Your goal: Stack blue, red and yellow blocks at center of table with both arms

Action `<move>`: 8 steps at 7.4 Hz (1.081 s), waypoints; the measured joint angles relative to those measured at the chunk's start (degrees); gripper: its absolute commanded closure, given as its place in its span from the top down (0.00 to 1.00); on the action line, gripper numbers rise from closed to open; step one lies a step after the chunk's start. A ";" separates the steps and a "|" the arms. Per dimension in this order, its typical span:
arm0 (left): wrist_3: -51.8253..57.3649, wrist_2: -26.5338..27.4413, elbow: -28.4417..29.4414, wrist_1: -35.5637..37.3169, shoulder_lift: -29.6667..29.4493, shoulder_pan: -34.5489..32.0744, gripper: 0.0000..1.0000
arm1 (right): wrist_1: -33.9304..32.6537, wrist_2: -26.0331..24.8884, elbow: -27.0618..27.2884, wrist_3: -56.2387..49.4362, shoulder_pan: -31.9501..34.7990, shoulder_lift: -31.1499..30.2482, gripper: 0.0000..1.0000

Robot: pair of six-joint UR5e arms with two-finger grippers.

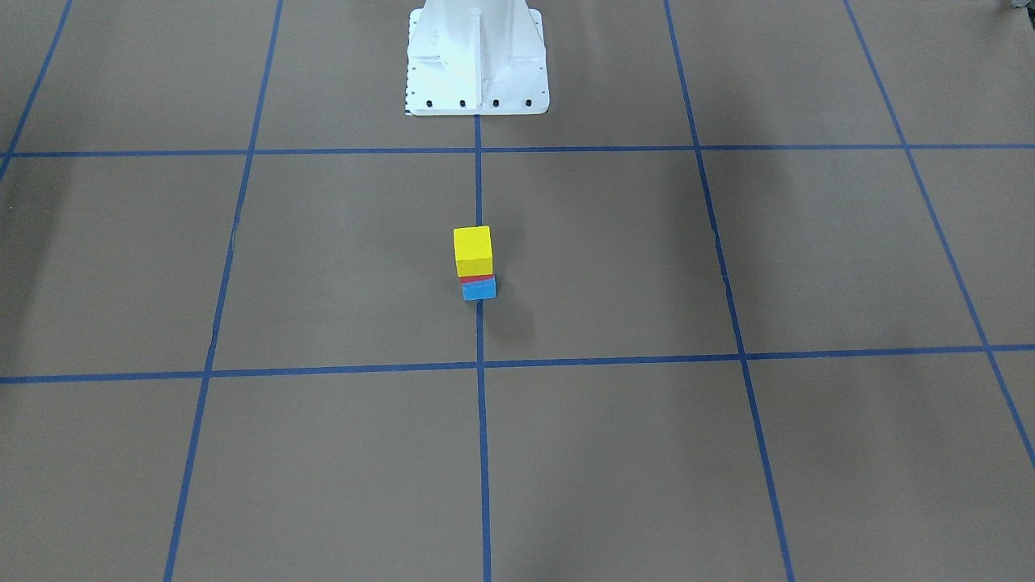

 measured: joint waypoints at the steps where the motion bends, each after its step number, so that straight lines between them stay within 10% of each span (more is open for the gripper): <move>1: -2.46 0.05 1.57 -5.08 1.07 -0.07 1.00 | 0.00 -0.04 -0.01 0.01 0.00 0.05 1.00; 8: -4.03 0.46 8.95 -23.21 1.50 0.36 1.00 | -0.12 0.12 -0.09 0.18 -0.02 -0.06 1.00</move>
